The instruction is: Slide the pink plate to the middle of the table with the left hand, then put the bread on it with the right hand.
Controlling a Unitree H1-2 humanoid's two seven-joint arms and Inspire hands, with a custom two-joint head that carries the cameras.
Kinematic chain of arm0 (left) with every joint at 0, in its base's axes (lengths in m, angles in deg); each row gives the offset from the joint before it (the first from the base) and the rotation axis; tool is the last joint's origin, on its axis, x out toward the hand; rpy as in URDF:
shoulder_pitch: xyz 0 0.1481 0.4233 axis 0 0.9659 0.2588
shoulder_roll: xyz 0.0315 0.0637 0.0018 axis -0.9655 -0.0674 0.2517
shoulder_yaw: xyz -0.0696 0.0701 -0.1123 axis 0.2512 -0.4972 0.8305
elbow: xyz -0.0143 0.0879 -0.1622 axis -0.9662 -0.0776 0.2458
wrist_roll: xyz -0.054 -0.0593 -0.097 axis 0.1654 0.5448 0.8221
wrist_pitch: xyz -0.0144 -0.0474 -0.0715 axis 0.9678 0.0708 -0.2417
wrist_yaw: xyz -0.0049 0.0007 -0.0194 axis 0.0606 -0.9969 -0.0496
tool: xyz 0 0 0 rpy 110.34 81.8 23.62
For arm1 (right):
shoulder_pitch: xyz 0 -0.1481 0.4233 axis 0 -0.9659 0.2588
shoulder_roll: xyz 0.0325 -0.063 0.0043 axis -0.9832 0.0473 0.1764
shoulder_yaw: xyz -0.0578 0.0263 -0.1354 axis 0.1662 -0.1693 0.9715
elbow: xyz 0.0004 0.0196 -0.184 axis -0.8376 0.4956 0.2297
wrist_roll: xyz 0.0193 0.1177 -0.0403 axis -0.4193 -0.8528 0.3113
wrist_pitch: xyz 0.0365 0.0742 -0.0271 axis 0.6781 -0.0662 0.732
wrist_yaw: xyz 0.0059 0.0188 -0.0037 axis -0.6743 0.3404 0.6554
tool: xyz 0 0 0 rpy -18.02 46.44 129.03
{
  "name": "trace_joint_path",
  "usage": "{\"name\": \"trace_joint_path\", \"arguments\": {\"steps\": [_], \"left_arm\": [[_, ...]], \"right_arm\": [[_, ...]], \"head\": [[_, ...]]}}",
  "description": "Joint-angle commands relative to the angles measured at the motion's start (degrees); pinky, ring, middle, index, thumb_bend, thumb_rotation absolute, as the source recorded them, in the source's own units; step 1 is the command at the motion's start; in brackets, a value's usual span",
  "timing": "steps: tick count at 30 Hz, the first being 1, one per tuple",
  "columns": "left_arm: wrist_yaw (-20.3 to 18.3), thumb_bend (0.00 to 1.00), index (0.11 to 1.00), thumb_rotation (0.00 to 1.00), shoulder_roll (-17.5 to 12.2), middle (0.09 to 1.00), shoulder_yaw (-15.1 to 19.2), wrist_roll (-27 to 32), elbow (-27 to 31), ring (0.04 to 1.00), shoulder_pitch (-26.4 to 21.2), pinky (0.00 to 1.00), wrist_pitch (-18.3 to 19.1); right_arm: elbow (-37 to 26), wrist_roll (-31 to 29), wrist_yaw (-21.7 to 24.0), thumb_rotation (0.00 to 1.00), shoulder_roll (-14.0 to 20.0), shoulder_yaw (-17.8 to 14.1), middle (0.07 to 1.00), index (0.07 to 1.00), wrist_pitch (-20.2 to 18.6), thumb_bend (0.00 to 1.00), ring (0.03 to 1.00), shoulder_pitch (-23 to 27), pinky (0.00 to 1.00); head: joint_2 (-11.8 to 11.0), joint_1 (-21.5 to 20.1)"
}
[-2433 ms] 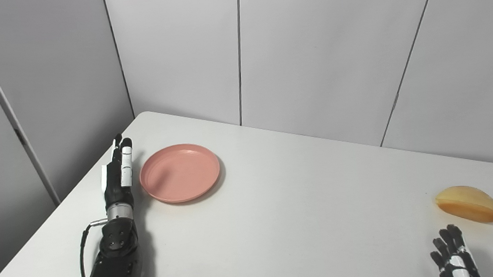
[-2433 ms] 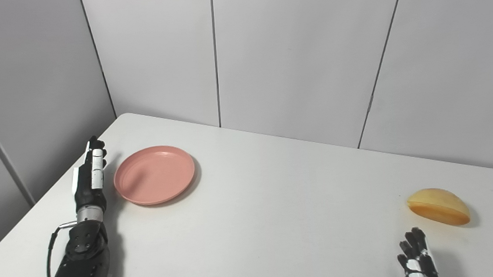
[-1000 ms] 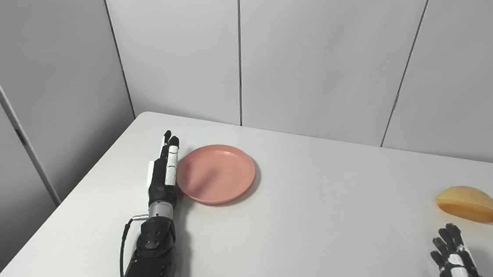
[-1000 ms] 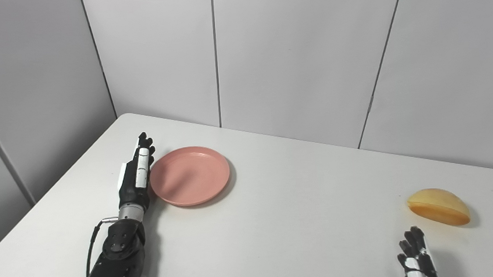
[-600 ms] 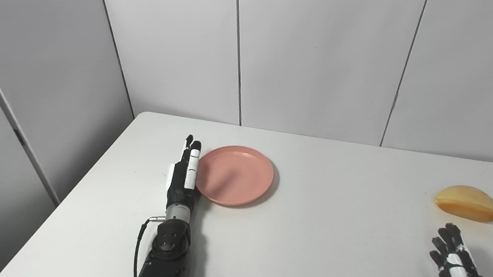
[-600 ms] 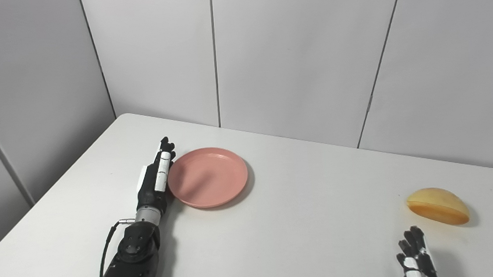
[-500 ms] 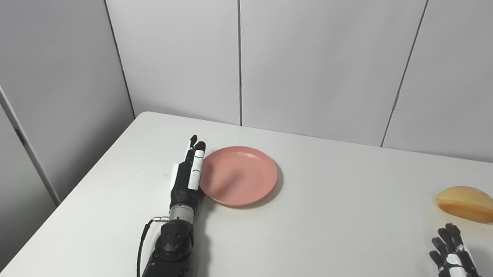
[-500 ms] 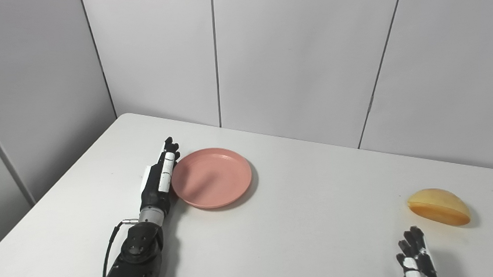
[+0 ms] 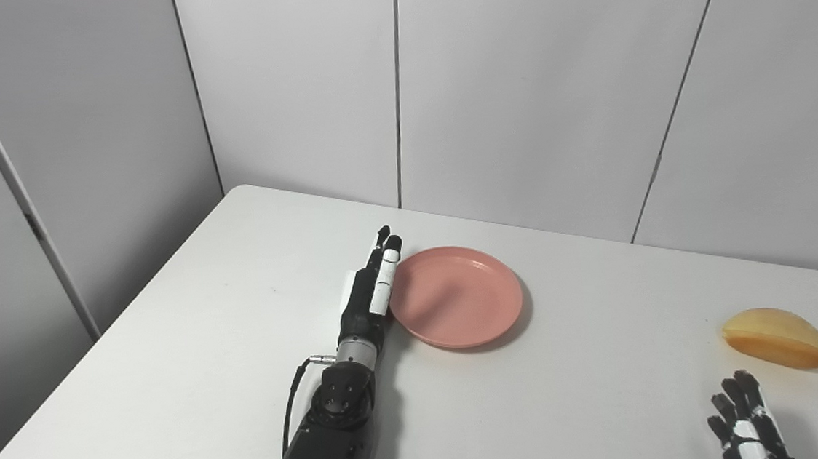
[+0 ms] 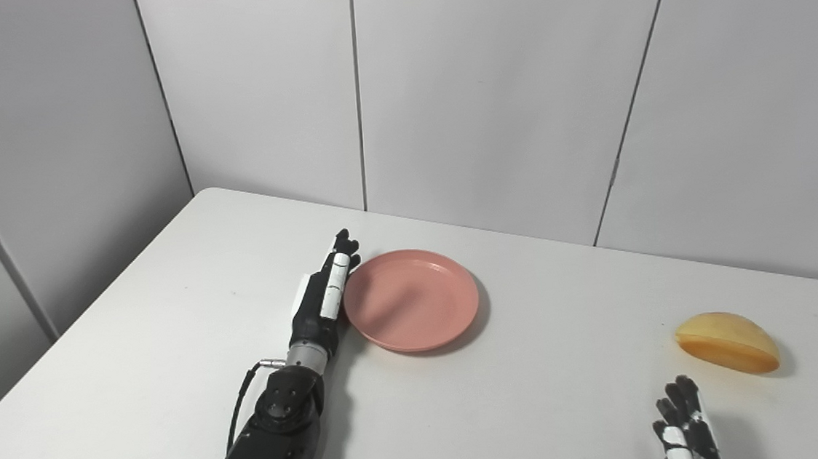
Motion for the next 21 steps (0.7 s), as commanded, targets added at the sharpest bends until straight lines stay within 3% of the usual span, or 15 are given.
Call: {"name": "trace_joint_path", "arguments": {"steps": [1, 11, 21], "left_arm": [[-0.58, 0.76, 0.956, 1.00, 1.52, 0.957, -0.90, -0.88, -1.20, 0.955, -0.34, 0.94, -2.46], [-2.19, 0.79, 0.952, 1.00, 2.28, 0.955, -2.15, -1.08, 0.07, 0.953, 0.28, 0.95, -1.41], [-4.38, 0.75, 0.960, 1.00, 2.36, 0.958, -4.41, -2.67, 1.23, 0.954, 1.84, 0.93, -2.35]], "right_arm": [[-0.76, 0.08, 0.12, 0.79, -0.05, -0.07, 1.000, 1.000, 2.06, 0.47, 1.000, 1.12, 1.00], [0.64, 2.83, -0.48, 0.75, -0.65, 0.52, 1.000, 1.000, 3.79, 0.50, 0.996, 1.40, 1.00], [2.98, 3.64, -0.90, 0.71, -2.48, 1.03, 0.979, 0.998, 6.37, 0.56, 0.971, 1.80, 1.00]], "head": [[0.32, -0.70], [1.21, -6.74], [2.50, -12.82]]}}
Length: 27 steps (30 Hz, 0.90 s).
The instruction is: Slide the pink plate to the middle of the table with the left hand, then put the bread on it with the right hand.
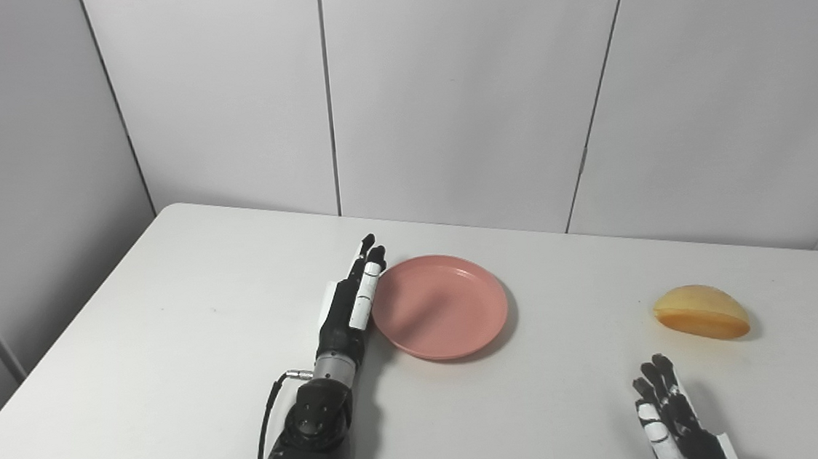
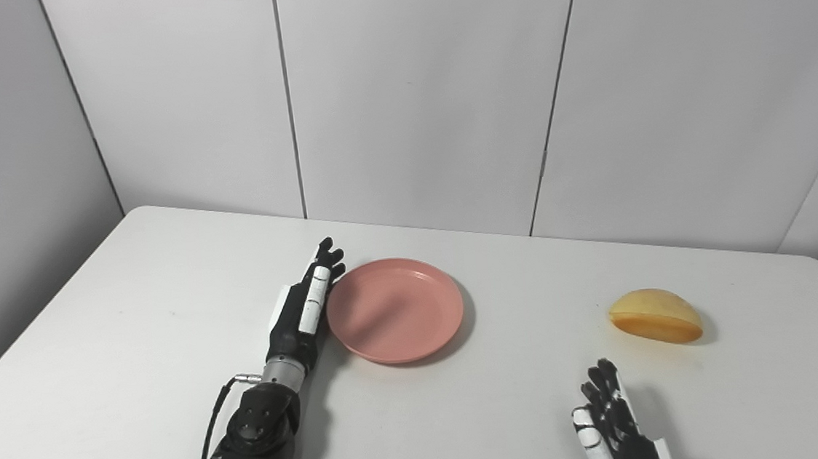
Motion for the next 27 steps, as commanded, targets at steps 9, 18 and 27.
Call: {"name": "trace_joint_path", "arguments": {"steps": [9, 18, 27], "left_arm": [[-2.73, 0.76, 0.964, 1.00, 1.88, 0.964, -2.37, -0.65, 0.22, 0.960, 1.40, 0.95, -1.25], [-2.89, 0.78, 0.967, 1.00, 3.15, 0.969, -2.99, -1.13, -0.44, 0.968, 1.31, 0.97, -2.40], [-1.97, 0.77, 0.952, 1.00, 4.83, 0.961, -1.90, -0.81, -1.23, 0.966, 1.13, 0.98, -3.16]], "right_arm": [[0.75, 0.99, -0.60, 0.74, -1.87, 1.02, 0.970, 0.988, 3.80, 0.63, 0.968, 1.57, 1.00], [1.21, 1.95, -1.18, 0.75, -3.12, 1.67, 0.971, 0.990, 3.95, 0.68, 0.968, 1.96, 1.00], [1.75, 1.77, -1.02, 0.76, -3.43, 2.31, 0.983, 1.000, 3.92, 0.67, 0.975, 2.46, 1.00]], "head": [[0.70, -5.31], [1.13, -8.70], [1.50, -10.42]]}}
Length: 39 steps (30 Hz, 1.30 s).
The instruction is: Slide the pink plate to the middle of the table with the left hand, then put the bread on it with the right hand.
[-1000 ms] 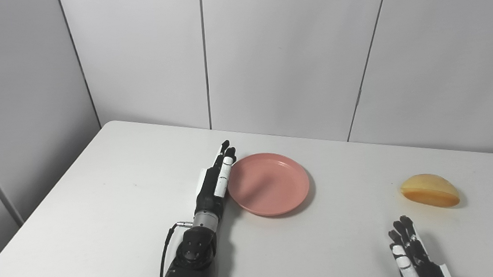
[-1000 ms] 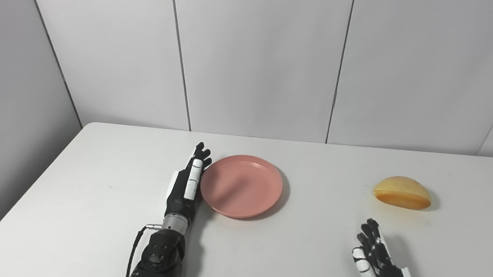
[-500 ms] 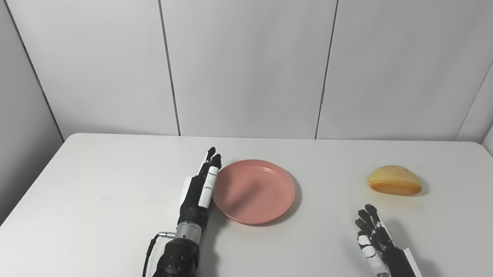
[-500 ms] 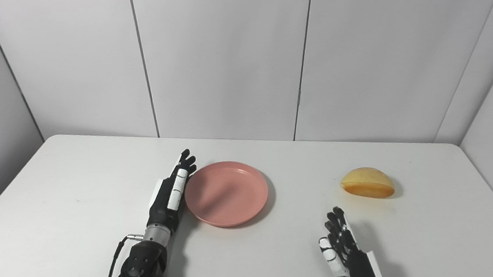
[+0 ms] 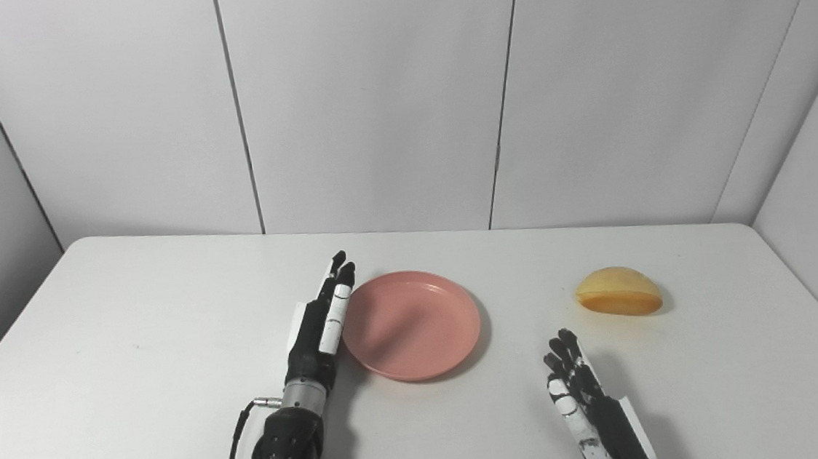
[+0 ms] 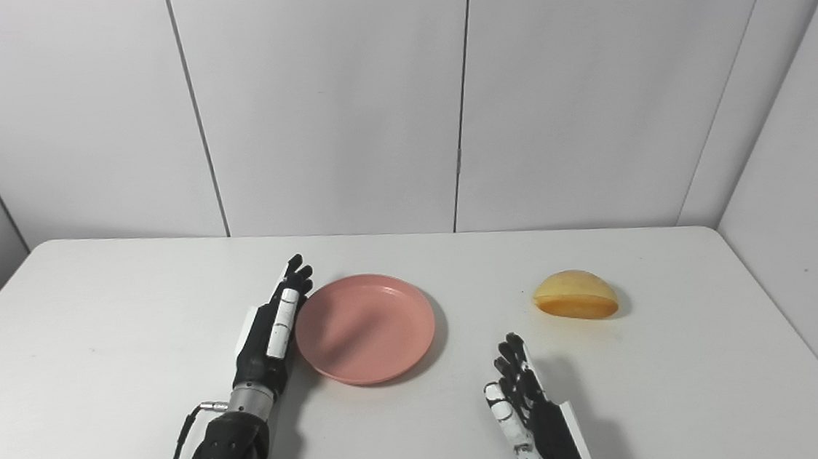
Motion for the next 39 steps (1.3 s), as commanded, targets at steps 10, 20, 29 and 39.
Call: {"name": "trace_joint_path", "arguments": {"steps": [10, 20, 29, 39], "left_arm": [[-0.51, 0.76, 0.961, 1.00, 2.54, 0.981, 0.83, 1.30, -2.55, 0.979, 0.66, 0.97, -3.11], [-0.44, 0.75, 0.982, 1.00, 3.11, 0.998, 0.67, 1.25, -3.24, 0.992, 0.26, 0.98, -4.59], [1.77, 0.73, 0.977, 1.00, 3.06, 0.987, 1.32, 0.75, -4.89, 0.975, -0.32, 0.98, -5.32], [2.06, 0.74, 0.998, 1.00, 2.36, 0.997, 1.64, 1.31, -7.45, 0.983, -1.86, 0.98, -5.41]], "right_arm": [[0.87, -0.74, 0.37, 0.76, -0.55, 0.44, 0.979, 1.000, 3.51, 0.64, 0.972, 1.13, 1.00], [0.55, -0.93, 0.24, 0.75, -0.45, 0.38, 0.971, 0.998, 3.16, 0.64, 0.967, 0.90, 1.00], [0.39, 10.65, -5.13, 0.73, 1.50, -0.03, 0.955, 0.965, 8.25, 0.63, 0.929, 1.86, 0.95], [-1.59, 21.87, -9.94, 0.67, 6.04, -1.17, 0.958, 0.959, 11.19, 0.64, 0.950, 5.25, 0.94]], "head": [[-0.26, -0.29], [-0.58, -0.75], [-1.02, -1.54], [-1.35, -2.78]]}}
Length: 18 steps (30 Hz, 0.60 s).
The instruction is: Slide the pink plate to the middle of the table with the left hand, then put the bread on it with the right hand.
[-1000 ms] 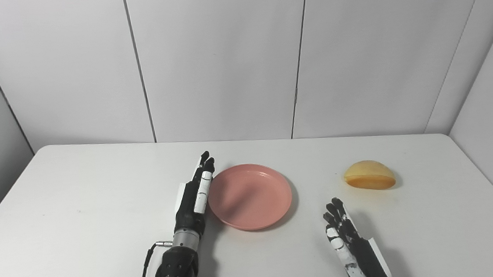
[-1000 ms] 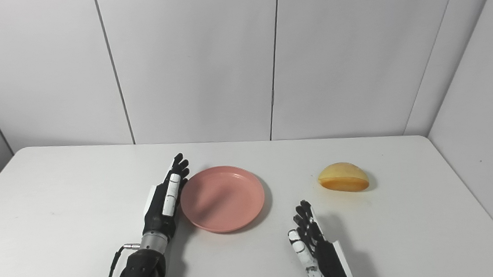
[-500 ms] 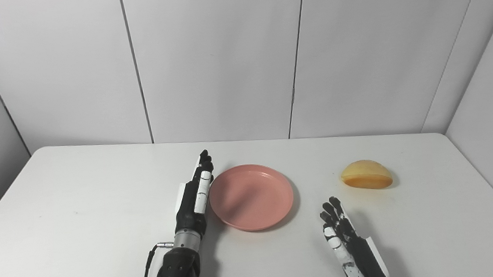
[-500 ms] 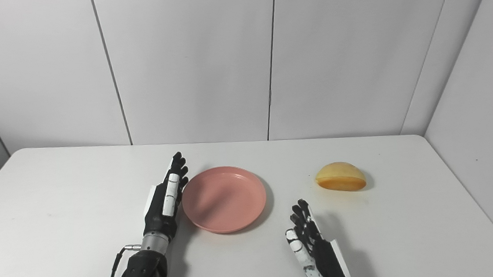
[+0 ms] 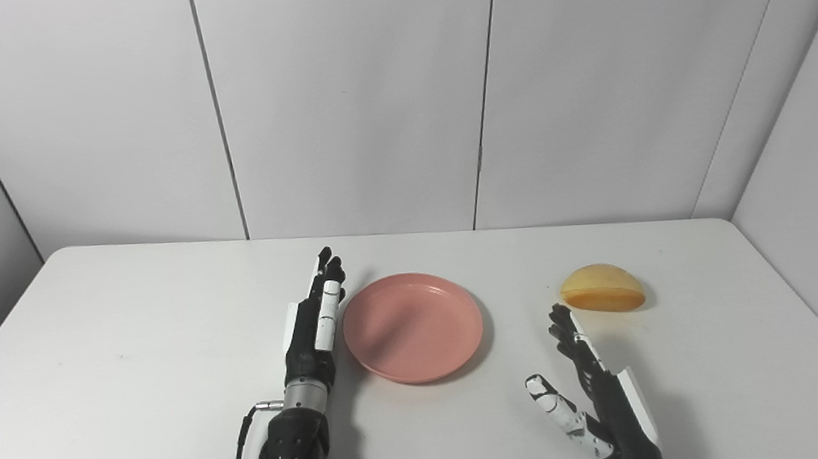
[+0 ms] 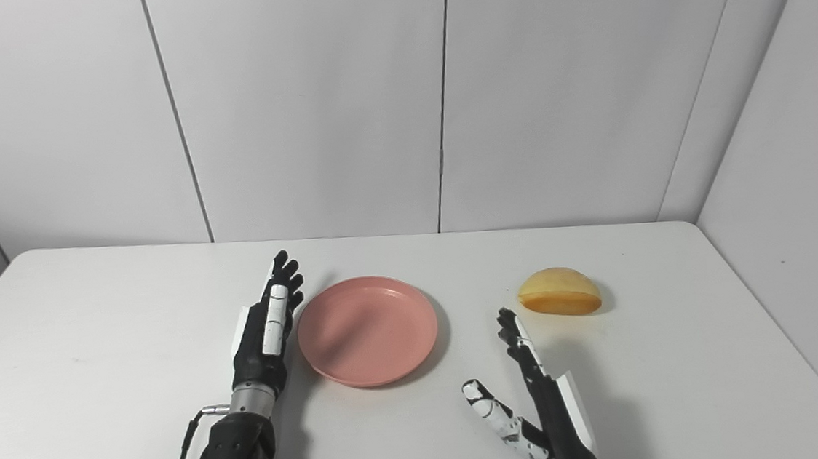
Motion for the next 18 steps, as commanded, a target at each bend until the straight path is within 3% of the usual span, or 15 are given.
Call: {"name": "trace_joint_path", "arguments": {"steps": [1, 8, 18], "left_arm": [[-0.57, 0.75, 0.999, 1.00, 0.14, 0.998, 0.16, 0.30, -2.48, 0.985, 0.78, 0.99, -1.74], [-0.37, 0.76, 0.986, 1.00, -0.02, 0.989, 0.68, 0.13, -4.39, 0.975, -0.23, 0.98, -1.73], [-0.01, 0.75, 0.978, 1.00, -0.42, 0.982, -0.04, -1.11, -4.64, 0.967, -0.33, 0.97, -1.95]], "right_arm": [[-2.66, 2.47, -1.92, 0.67, 0.74, -0.36, 0.956, 0.959, 2.92, 0.65, 0.950, 2.52, 0.94], [-2.86, 9.09, -5.15, 0.54, 3.84, -1.24, 0.947, 0.956, 2.64, 0.65, 0.925, 5.78, 0.90], [-0.10, 11.75, -2.99, 0.47, 11.75, -2.73, 0.964, 0.971, -0.51, 0.66, 0.924, 13.24, 0.86]], "head": [[0.05, 0.03], [-0.30, 0.03], [-0.32, -0.58]]}}
